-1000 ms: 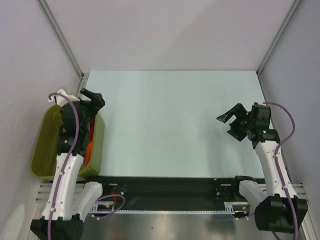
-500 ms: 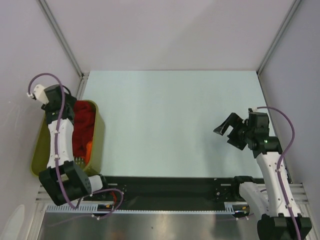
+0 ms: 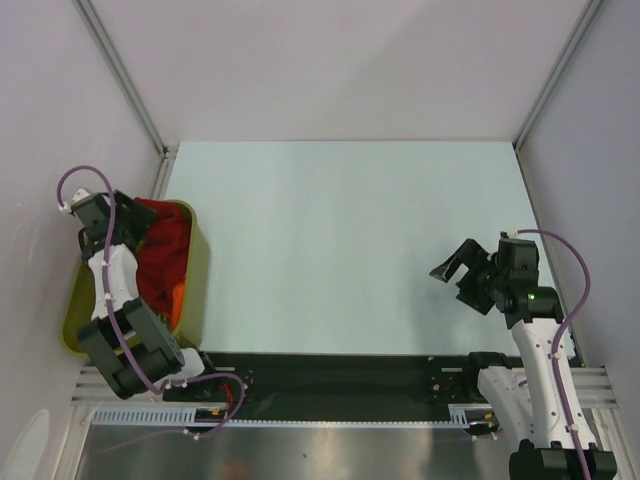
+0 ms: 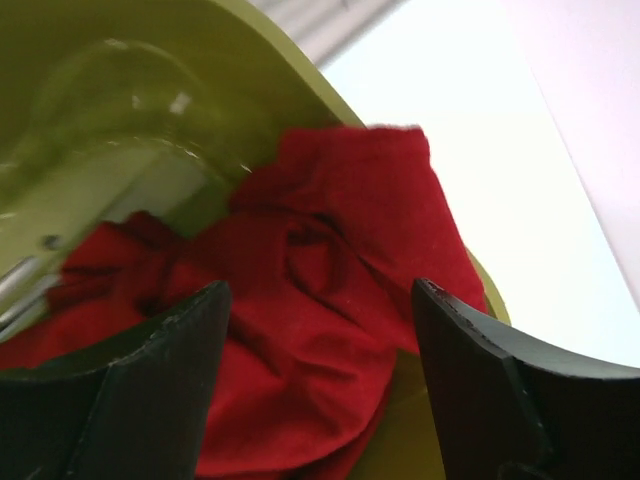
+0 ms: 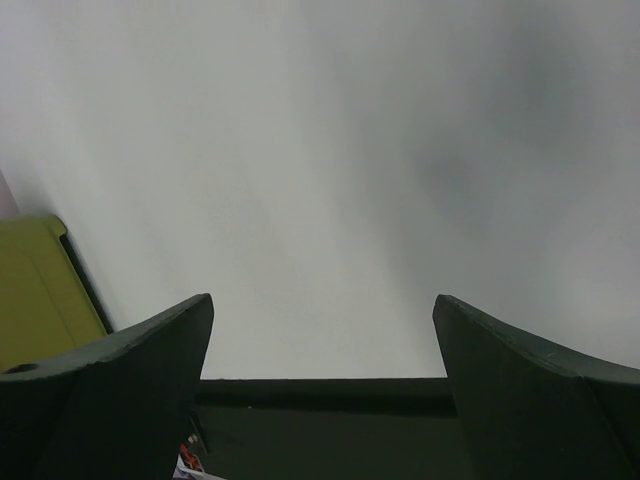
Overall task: Fold and stack the t-shirts
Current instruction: Grab the tshirt from the pile
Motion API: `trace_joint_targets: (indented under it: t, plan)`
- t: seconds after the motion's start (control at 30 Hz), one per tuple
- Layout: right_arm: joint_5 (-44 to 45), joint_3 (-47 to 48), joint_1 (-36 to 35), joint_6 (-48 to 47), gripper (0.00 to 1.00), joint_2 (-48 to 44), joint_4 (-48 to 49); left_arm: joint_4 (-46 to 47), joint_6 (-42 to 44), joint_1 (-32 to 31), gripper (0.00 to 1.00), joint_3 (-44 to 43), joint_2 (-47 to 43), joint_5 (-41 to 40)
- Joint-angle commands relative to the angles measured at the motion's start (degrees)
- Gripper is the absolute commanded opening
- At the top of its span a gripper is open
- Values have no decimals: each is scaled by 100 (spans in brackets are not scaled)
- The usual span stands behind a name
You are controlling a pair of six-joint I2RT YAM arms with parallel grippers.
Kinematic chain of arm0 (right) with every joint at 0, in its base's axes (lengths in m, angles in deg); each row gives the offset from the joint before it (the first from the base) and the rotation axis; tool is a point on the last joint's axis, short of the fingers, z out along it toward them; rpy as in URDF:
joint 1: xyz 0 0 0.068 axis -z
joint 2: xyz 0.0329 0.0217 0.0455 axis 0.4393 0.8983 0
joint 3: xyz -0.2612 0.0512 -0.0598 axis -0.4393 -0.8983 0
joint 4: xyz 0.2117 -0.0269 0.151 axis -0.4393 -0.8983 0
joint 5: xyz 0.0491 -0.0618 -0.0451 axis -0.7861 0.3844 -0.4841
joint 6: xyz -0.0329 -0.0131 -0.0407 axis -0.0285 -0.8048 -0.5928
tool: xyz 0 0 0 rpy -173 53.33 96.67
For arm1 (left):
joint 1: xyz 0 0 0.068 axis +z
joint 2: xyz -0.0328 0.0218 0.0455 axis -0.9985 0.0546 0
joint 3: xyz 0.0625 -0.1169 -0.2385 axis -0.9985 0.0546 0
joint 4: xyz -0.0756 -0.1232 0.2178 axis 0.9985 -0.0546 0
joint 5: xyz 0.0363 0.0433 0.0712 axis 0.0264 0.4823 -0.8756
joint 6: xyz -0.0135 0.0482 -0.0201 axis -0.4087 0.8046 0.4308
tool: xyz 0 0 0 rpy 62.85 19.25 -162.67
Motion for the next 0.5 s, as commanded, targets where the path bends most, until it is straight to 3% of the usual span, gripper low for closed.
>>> trace_joint_targets:
  t: [0.0, 0.07, 0.17, 0.27, 0.33, 0.43, 0.47]
  plan:
    - [50, 25, 83, 38, 100, -39, -60, 573, 443, 36, 80, 130, 413, 982]
    - [50, 60, 118, -15, 100, -47, -112, 792, 373, 27, 80, 182, 537, 1122]
    - [85, 131, 162, -111, 100, -65, -262, 995, 268, 1, 91, 244, 896, 1272]
    - [50, 201, 189, -173, 100, -74, -402, 1110, 127, -17, 83, 288, 1292, 1333]
    - [15, 315, 198, -244, 100, -74, -551, 1206, 83, -26, 54, 288, 1381, 1439]
    - [-29, 412, 206, -393, 100, -82, -675, 1207, -22, -78, 28, 358, 996, 1334]
    - [-47, 447, 206, -419, 100, -100, -684, 1128, -127, -87, 9, 350, 864, 1290]
